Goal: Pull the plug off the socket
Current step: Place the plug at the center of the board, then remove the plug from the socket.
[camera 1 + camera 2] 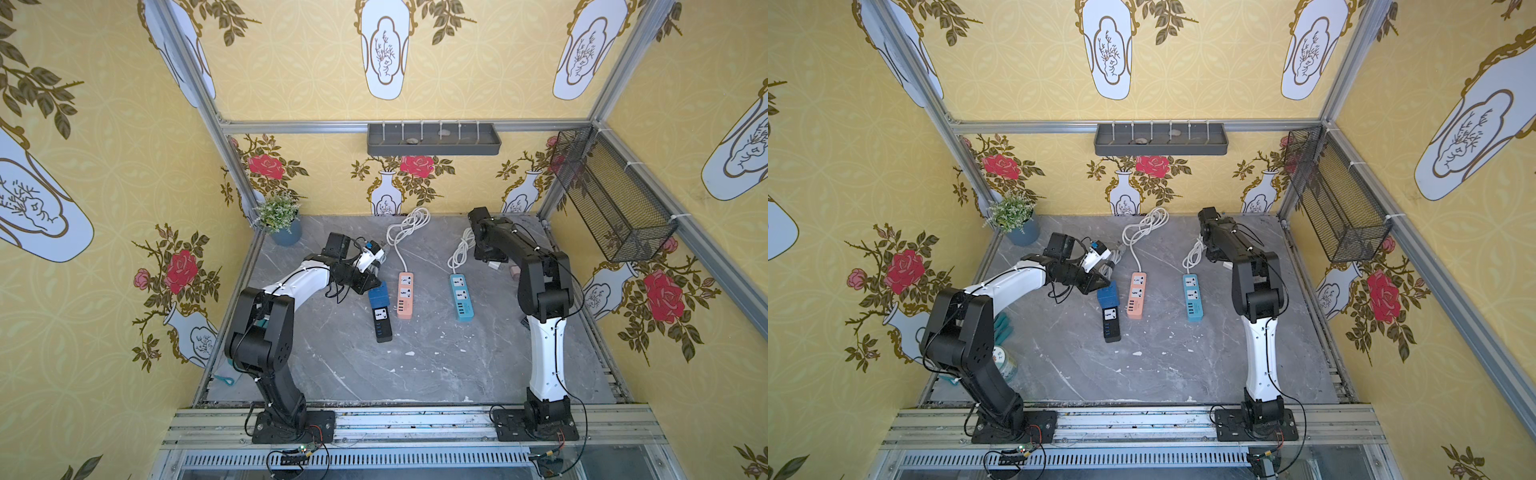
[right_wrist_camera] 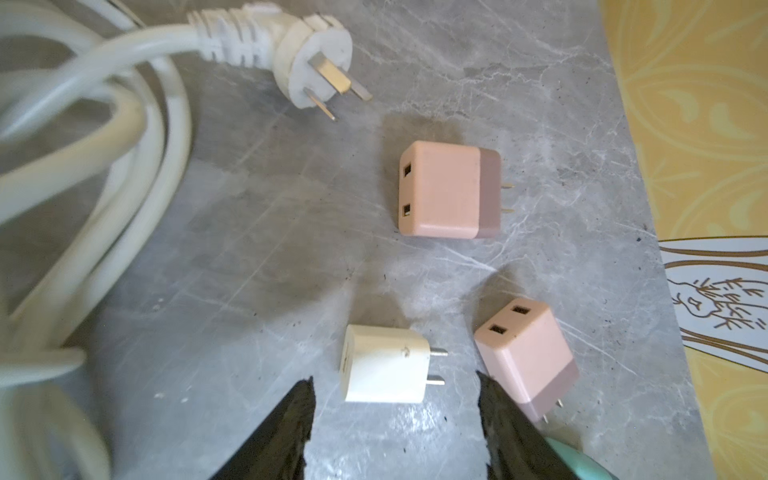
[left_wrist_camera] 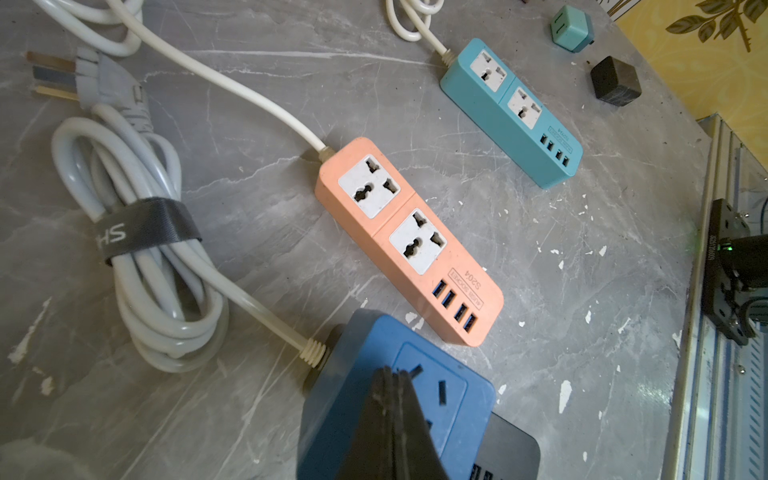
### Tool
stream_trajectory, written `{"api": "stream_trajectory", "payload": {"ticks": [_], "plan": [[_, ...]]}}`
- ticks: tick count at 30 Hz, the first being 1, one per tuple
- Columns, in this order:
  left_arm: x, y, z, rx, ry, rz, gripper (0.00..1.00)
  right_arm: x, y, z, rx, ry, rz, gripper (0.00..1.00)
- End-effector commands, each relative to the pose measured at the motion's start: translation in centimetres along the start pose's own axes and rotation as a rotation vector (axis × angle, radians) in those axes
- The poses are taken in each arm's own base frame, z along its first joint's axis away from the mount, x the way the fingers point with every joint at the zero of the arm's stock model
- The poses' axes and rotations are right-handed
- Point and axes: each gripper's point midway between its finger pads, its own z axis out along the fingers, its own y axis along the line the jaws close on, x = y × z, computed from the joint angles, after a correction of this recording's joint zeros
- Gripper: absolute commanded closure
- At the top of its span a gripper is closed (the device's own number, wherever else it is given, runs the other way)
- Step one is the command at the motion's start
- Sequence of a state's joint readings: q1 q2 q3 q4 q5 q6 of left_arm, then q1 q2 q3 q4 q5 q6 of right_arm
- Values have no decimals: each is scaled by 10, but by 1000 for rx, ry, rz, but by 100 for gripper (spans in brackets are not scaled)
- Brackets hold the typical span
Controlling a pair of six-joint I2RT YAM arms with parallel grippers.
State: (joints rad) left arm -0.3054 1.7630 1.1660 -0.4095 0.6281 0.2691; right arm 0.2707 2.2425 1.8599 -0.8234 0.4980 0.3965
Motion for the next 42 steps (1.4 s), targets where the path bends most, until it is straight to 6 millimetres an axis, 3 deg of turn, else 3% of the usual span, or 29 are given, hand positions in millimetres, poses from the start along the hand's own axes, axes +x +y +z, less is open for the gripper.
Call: {"api": "stream_trajectory", "payload": {"ticks": [1, 7, 14, 22, 27, 34, 38, 42], "plan": [[59, 7, 3, -64, 225, -117, 100, 0, 4, -17, -52, -9, 16, 33], [56, 5, 1, -59, 215, -113, 100, 10, 13, -54, -162, -38, 25, 32], [53, 4, -1, -58, 203, -109, 100, 45, 30, -86, -284, -58, -9, 31], [40, -2, -10, -57, 153, -72, 99, 92, 75, -145, -494, -142, -211, 30], [21, -10, -26, -65, 98, -8, 77, 116, 101, -177, -722, -126, -301, 28], [-12, -29, -73, -112, 27, 88, 38, 144, 143, -227, -850, -216, -561, 19], [-15, -36, -100, -146, -19, 80, 32, 164, 176, -246, -899, -234, -735, 12], [-5, -30, -122, -150, -69, 10, 30, 176, 205, -250, -906, -230, -896, 5]]}}
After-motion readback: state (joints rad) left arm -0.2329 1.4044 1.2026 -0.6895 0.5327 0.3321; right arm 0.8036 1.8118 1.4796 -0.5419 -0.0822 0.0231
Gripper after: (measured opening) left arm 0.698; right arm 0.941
